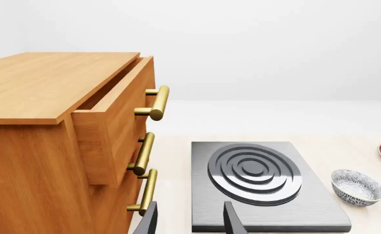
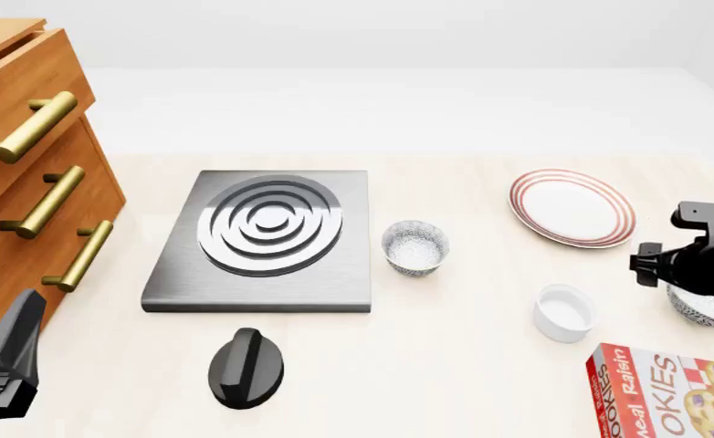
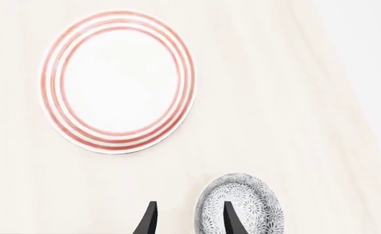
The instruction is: Pick the akita bowl next to the plate and place it on the plate.
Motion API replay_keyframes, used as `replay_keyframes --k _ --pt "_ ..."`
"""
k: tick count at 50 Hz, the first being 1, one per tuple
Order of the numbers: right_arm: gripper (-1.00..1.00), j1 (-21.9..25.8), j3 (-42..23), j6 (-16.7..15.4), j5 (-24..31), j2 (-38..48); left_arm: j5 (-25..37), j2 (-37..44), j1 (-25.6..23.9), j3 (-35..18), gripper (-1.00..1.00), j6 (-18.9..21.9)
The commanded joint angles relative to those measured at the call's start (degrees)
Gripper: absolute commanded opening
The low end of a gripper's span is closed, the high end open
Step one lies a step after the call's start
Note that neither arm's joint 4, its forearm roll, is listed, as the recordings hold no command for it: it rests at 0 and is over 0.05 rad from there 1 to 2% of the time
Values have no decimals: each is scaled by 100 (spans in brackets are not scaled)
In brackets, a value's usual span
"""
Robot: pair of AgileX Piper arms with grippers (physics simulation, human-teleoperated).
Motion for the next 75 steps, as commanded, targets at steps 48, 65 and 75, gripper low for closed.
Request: replay_keyframes --k 48,65,75 --pt "-100 102 172 16 -436 477 0 0 0 0 100 0" --pt "-100 -2 139 -313 -222 57 0 0 0 0 100 0" --pt "-100 -60 -17 -698 354 -500 0 0 0 0 100 0"
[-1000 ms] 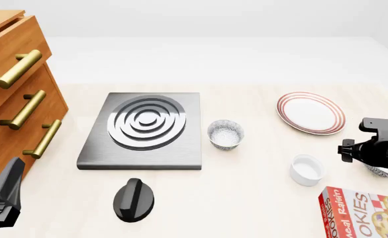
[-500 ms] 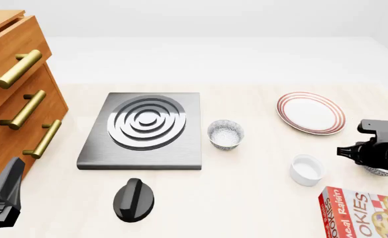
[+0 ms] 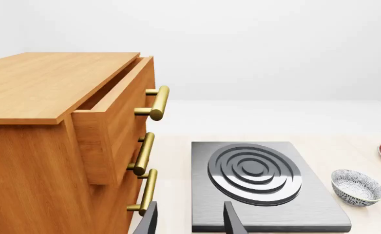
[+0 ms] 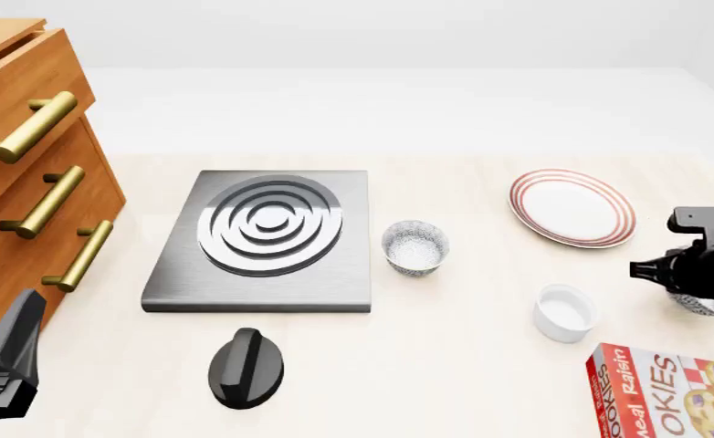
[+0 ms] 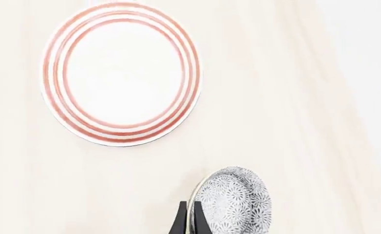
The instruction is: Pick the akita bowl next to the plate and place it on the plate.
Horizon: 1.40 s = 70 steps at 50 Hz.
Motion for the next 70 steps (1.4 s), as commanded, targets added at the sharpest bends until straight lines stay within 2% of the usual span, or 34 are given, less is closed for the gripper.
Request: replay_keyframes --k 1,3,4,8,11,12,17,18,23,24,27,32,35,36,39,48,54,55,70 --pt "-100 -55 -161 -312 496 -520 0 0 0 0 100 0" --pt "-100 -50 -216 -344 620 -637 0 0 0 0 100 0" --pt "-100 -46 -354 -394 913 -840 0 0 0 0 100 0" --pt "-100 16 -361 -423 960 -939 0 0 0 0 100 0" --pt "-100 59 -568 -513 1338 -1207 0 0 0 0 100 0" --pt "-100 79 -527 -509 1241 -1182 0 0 0 0 100 0" --pt "-100 141 -690 -599 1450 -1345 0 0 0 0 100 0" --pt "-100 162 -812 -623 1657 -1452 0 0 0 0 100 0" --pt "-100 312 -983 -714 1820 -1567 0 0 0 0 100 0" --pt "-100 342 -1149 -740 2032 -1648 0 0 0 0 100 0" --pt "-100 412 -1119 -733 1943 -1615 0 0 0 0 100 0" --pt "-100 619 -1396 -744 2188 -1625 0 0 0 0 100 0" --pt "-100 681 -1455 -793 2140 -1570 0 0 0 0 100 0" --pt "-100 707 -1663 -810 2371 -1612 0 0 0 0 100 0" --pt "-100 754 -1627 -822 2256 -1541 0 0 0 0 100 0" --pt "-100 966 -2023 -906 2449 -1451 0 0 0 0 100 0" --pt "-100 1172 -2371 -946 2618 -1357 0 0 0 0 100 0" --pt "-100 1194 -2550 -955 2779 -1352 0 0 0 0 100 0" --pt "-100 1676 -3080 -951 2712 -758 0 0 0 0 100 0"
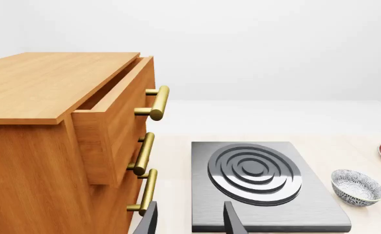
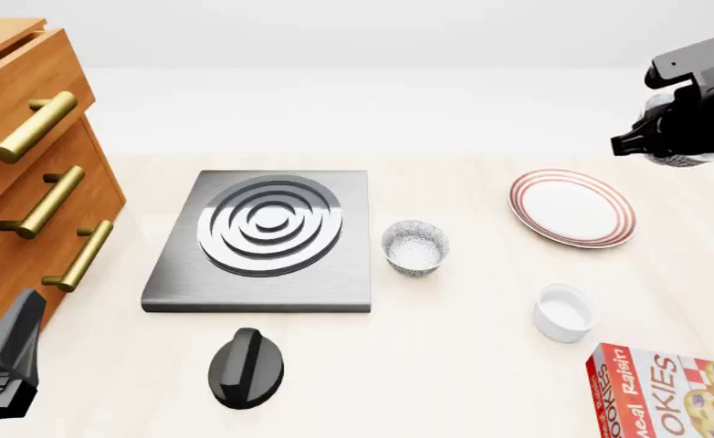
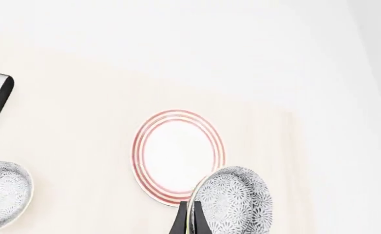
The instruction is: Pick the akita bowl next to the plate and place it on the plate.
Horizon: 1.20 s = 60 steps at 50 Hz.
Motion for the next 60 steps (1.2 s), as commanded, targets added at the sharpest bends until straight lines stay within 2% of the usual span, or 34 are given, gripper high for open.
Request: replay_keyframes --k 1,8,11,21,36,38,40,42,44,46,48,60 --pt "-100 338 -486 5 75 353 0 0 0 0 100 0" --pt "-100 518 -1036 -38 310 686 0 0 0 0 100 0" --pt "-100 583 -1002 -49 162 810 0 0 0 0 100 0" --pt "-100 746 -1547 -128 346 1247 0 0 0 0 100 0" --pt "-100 850 -1631 -80 80 1720 0 0 0 0 100 0" --pt "-100 821 -1592 -184 -17 1805 0 0 0 0 100 0" --pt "-100 880 -1655 -96 59 1835 0 0 0 0 100 0" --pt "-100 909 -1469 -85 -193 1969 0 0 0 0 100 0" --pt "-100 870 -1347 -256 -309 2023 0 0 0 0 100 0" --pt "-100 886 -1384 -134 -267 2042 0 0 0 0 100 0" --pt "-100 844 -1329 -227 -313 2058 0 0 0 0 100 0" --pt "-100 772 -1371 -264 -396 2237 0 0 0 0 100 0"
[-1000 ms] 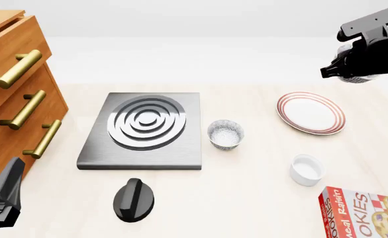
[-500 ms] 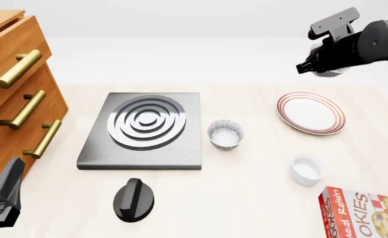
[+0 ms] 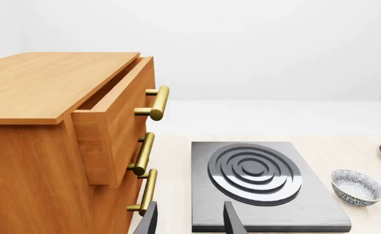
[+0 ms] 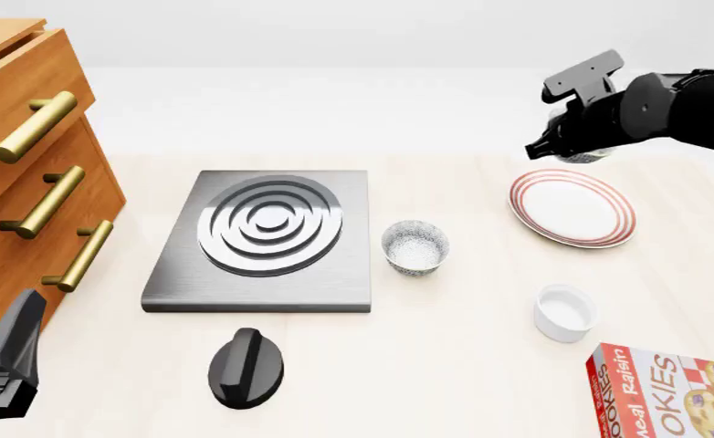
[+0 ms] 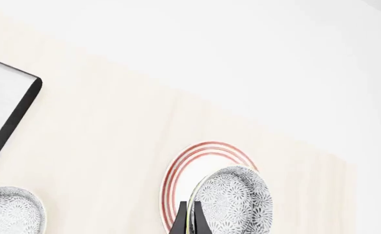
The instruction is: Pick the akita bowl next to the plate and place it on the plate.
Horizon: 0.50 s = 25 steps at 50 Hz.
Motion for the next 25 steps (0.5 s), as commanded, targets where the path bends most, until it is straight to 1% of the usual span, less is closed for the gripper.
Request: replay_keyframes --k 1,7,8,9,10,15,18,20,22,25 --pt "-100 -47 -33 -41 -155 204 0 0 0 0 100 0" --pt "-100 -14 -53 -31 -187 285 0 0 0 0 100 0" --pt "-100 -12 -114 -54 -80 252 0 0 0 0 100 0" --pt "-100 -11 -48 -82 -189 312 0 0 0 0 100 0" --pt "-100 -19 -96 -67 -135 301 0 0 0 0 100 0" --pt "-100 -29 49 -36 -364 446 0 0 0 0 100 0" --pt "-100 -46 102 -61 -418 490 0 0 0 0 100 0" --pt "-100 -61 4 -40 -308 489 0 0 0 0 100 0" --pt "-100 -77 116 -39 -451 536 0 0 0 0 100 0" --pt "-100 -106 145 -36 -498 554 0 0 0 0 100 0"
